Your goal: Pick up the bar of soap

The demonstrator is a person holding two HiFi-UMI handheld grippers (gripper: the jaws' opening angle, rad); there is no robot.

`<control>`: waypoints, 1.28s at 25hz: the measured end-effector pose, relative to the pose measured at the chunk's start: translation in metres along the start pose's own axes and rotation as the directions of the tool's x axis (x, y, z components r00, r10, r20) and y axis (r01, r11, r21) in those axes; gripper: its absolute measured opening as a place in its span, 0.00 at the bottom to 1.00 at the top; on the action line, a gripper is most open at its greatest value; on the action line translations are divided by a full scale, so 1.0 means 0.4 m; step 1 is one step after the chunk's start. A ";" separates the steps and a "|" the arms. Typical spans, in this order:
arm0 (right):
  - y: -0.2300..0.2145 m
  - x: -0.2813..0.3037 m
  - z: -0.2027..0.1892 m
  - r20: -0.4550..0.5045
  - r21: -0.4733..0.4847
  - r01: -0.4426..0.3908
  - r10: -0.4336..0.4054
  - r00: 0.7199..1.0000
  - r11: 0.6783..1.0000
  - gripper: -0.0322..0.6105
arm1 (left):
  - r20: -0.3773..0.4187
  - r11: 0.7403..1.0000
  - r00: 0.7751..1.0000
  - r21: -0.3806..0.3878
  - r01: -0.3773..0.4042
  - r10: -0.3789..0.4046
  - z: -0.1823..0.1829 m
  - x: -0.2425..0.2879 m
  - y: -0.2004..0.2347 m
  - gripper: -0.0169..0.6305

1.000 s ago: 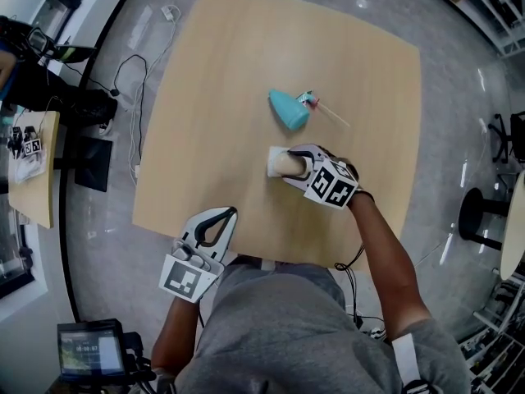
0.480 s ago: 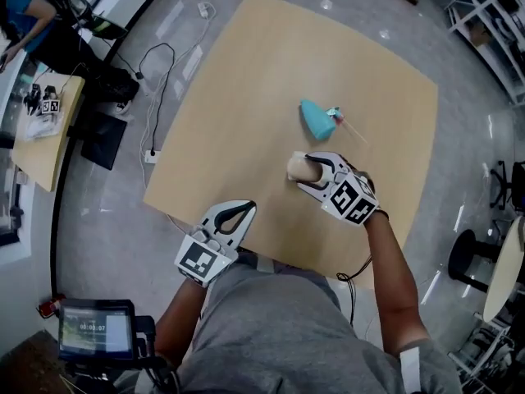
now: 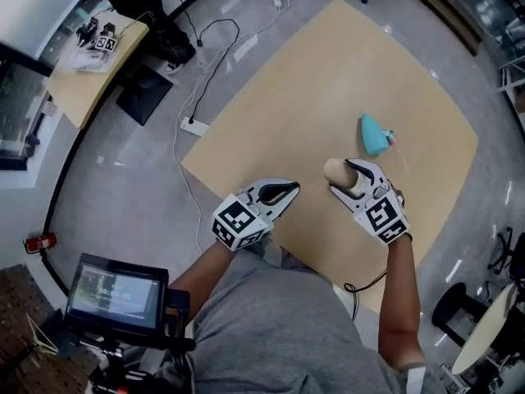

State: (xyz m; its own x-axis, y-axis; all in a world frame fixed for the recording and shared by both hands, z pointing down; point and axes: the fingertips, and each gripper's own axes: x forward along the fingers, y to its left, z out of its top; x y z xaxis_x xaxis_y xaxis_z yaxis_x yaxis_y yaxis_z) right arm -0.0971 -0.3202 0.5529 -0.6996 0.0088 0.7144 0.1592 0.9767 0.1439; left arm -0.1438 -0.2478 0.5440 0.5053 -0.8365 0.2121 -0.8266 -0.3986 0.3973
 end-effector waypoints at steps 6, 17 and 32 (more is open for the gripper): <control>0.044 0.030 0.054 0.018 -0.034 -0.026 0.026 0.999 0.999 0.47 | 0.056 0.994 0.998 -0.110 -0.004 0.010 -0.013 -0.020 0.046 0.04; 0.093 0.118 0.127 0.066 -0.036 -0.047 0.050 0.997 0.998 0.07 | 0.089 0.975 0.993 -0.214 -0.063 0.084 -0.067 -0.089 0.135 0.04; 0.171 0.410 -0.188 -0.294 0.129 -0.118 0.151 0.944 0.985 0.06 | -0.082 0.892 0.990 -0.430 -0.135 0.110 -0.357 -0.051 0.274 0.04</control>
State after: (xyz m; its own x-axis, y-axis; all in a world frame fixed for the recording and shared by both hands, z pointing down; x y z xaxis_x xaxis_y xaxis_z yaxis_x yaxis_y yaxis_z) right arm -0.1486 -0.2682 0.7313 -0.4315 0.0931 0.8973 0.1491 0.9883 -0.0309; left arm -0.2095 -0.2207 0.7108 0.4296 -0.8416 0.3274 -0.6994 -0.0808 0.7101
